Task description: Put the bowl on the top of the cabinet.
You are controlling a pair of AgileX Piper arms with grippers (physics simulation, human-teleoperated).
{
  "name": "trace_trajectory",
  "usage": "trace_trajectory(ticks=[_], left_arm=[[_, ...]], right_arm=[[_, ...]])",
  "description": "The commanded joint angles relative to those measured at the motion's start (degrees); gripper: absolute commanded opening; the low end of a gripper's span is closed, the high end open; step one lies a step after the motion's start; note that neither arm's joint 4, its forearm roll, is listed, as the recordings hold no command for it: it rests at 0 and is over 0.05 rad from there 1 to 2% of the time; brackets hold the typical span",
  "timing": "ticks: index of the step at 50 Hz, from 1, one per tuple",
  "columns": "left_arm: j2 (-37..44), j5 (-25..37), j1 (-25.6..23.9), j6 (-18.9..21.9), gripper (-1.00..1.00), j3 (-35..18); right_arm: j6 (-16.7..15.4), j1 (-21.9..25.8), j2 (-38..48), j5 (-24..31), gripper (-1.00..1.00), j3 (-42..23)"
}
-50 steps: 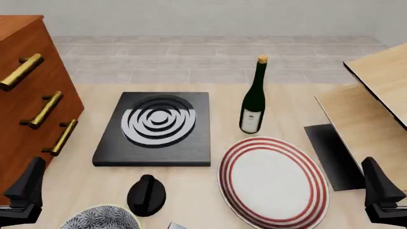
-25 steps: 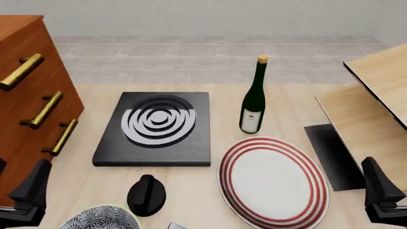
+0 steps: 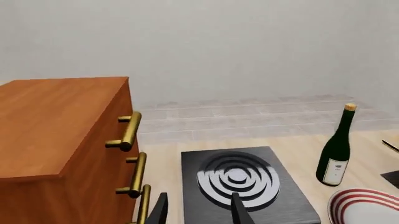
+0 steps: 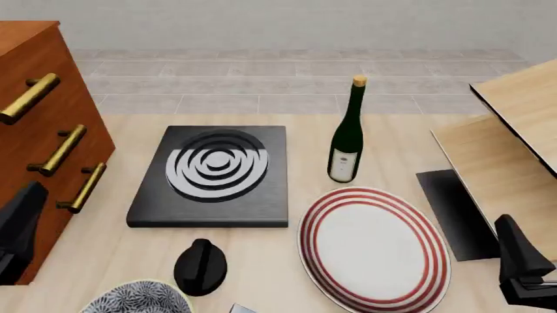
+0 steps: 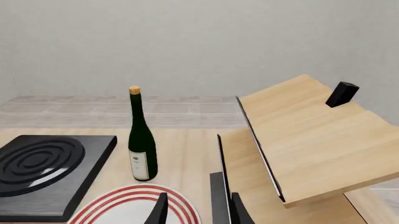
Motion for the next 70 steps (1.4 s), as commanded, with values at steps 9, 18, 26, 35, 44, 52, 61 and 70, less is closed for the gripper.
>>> trace_trajectory(ticks=[9, 18, 26, 35, 44, 52, 61, 70], left_arm=[[6.21, 13.08, -3.22, -0.17, 1.00, -18.14], [10.04, 18.01, -5.55, -3.78, 1.00, -19.12], [12.66, 21.60, -7.32, -2.66, 1.00, -19.57], [15.24, 23.68, -9.06, -0.40, 1.00, -18.29], [16.15, 26.84, -10.85, 0.71, 1.00, -17.72], [17.01, 28.52, -12.30, -1.19, 1.00, -16.78], [16.75, 30.92, -13.95, -1.73, 1.00, -15.40], [15.30, 35.65, -13.15, -2.47, 1.00, -16.79]], right_arm=[[-0.01, 0.00, 0.02, 0.00, 1.00, -0.02], [-0.01, 0.00, 0.32, -0.32, 1.00, 0.00], [-0.01, 0.00, 0.41, -0.40, 1.00, -0.01], [-0.02, 0.01, 0.62, -0.63, 1.00, 0.03], [-0.01, 0.01, 0.78, -0.79, 1.00, 0.05], [-0.02, 0.00, 0.73, -0.77, 1.00, 0.05], [-0.01, 0.02, 0.79, -0.80, 1.00, 0.05], [-0.01, 0.01, 0.79, -0.80, 1.00, 0.05]])
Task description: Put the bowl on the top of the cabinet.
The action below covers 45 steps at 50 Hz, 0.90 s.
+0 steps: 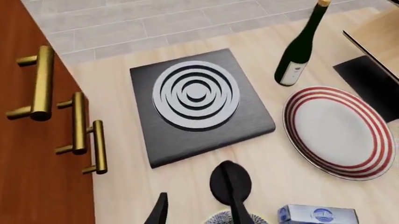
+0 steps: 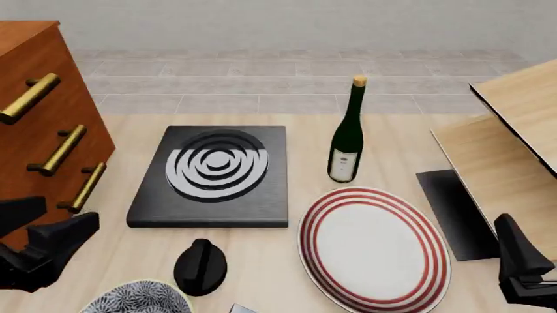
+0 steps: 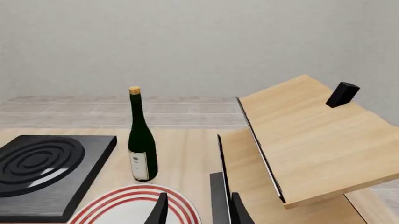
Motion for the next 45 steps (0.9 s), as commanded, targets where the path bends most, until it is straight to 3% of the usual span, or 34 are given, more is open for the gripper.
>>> trace_trajectory(ticks=[1, 21, 37, 45], left_arm=[[-1.03, 5.01, -0.17, -0.79, 1.00, -0.79], [-3.70, 6.08, -1.68, -5.00, 1.00, 7.63], [-4.42, -0.09, -1.73, -7.37, 1.00, 17.74], [-4.54, -1.57, -1.88, -8.08, 1.00, 20.26]], right_arm=[[-0.01, 0.00, 0.00, -0.01, 1.00, 0.00], [0.01, 0.00, 0.00, -0.01, 1.00, 0.00], [0.01, -0.01, 0.02, -0.02, 1.00, 0.00], [0.00, 0.00, 0.02, -0.02, 1.00, 0.00]])
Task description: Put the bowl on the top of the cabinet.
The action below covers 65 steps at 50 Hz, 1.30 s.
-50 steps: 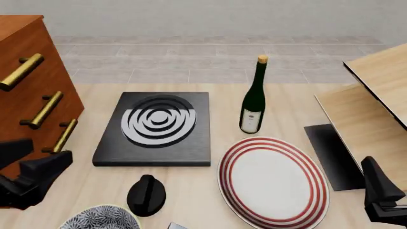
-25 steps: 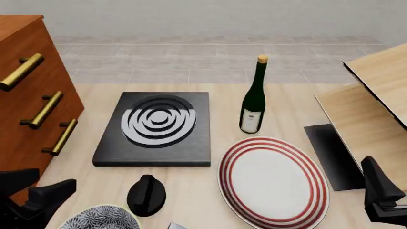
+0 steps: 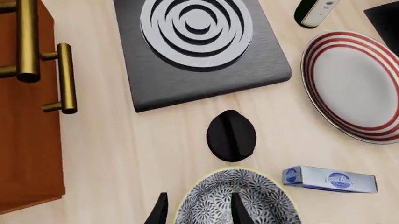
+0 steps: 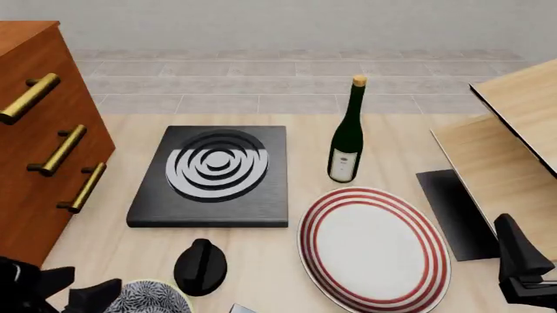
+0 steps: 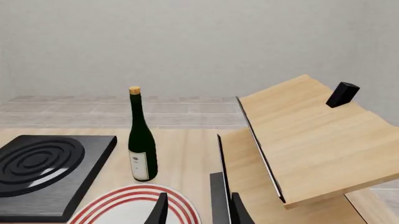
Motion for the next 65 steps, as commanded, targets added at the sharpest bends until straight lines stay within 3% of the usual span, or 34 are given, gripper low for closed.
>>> trace_trajectory(ticks=[1, 10, 65], left_arm=[[-0.04, -3.07, 0.04, -1.23, 1.00, 5.30], [-0.30, -4.82, 0.47, -1.49, 1.00, 8.02], [-6.53, -0.31, 0.70, -6.94, 1.00, 13.44]], right_arm=[[0.01, 0.00, -0.01, 0.00, 1.00, 0.00], [0.00, 0.00, -0.01, 0.00, 1.00, 0.00], [0.01, 0.00, 0.00, 0.00, 1.00, 0.00]])
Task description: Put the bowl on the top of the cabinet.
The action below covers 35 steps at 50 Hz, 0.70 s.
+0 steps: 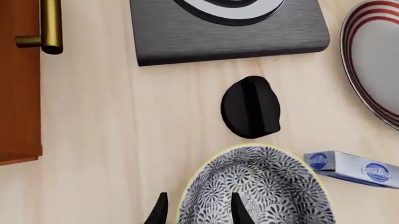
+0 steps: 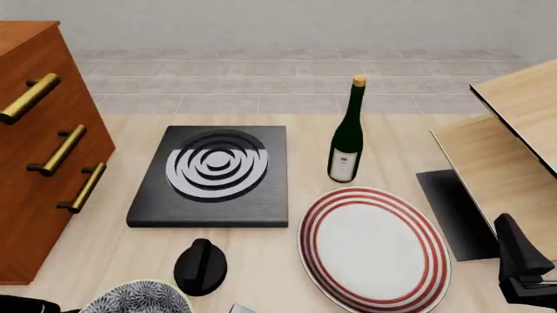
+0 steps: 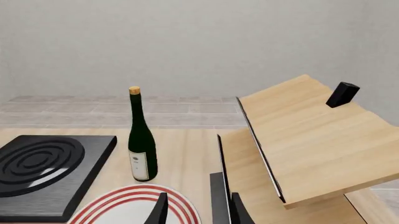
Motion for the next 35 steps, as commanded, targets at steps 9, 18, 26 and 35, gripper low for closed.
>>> trace_trajectory(ticks=[9, 18, 26, 35], left_arm=[[-1.17, 1.21, 0.96, 2.02, -1.00, 1.25], [-2.43, 1.98, 0.29, 0.65, -1.00, 1.58], [-2.03, 1.56, 4.70, 3.02, -1.00, 1.85], [-1.46, 0.54, 4.04, 2.72, -1.00, 0.71]], right_arm=[[0.00, 0.01, 0.00, 0.00, 1.00, 0.00], [0.00, 0.01, 0.02, -0.01, 1.00, 0.00], [0.00, 0.01, 0.02, -0.01, 1.00, 0.00], [0.01, 0.00, -0.01, 0.00, 1.00, 0.00]])
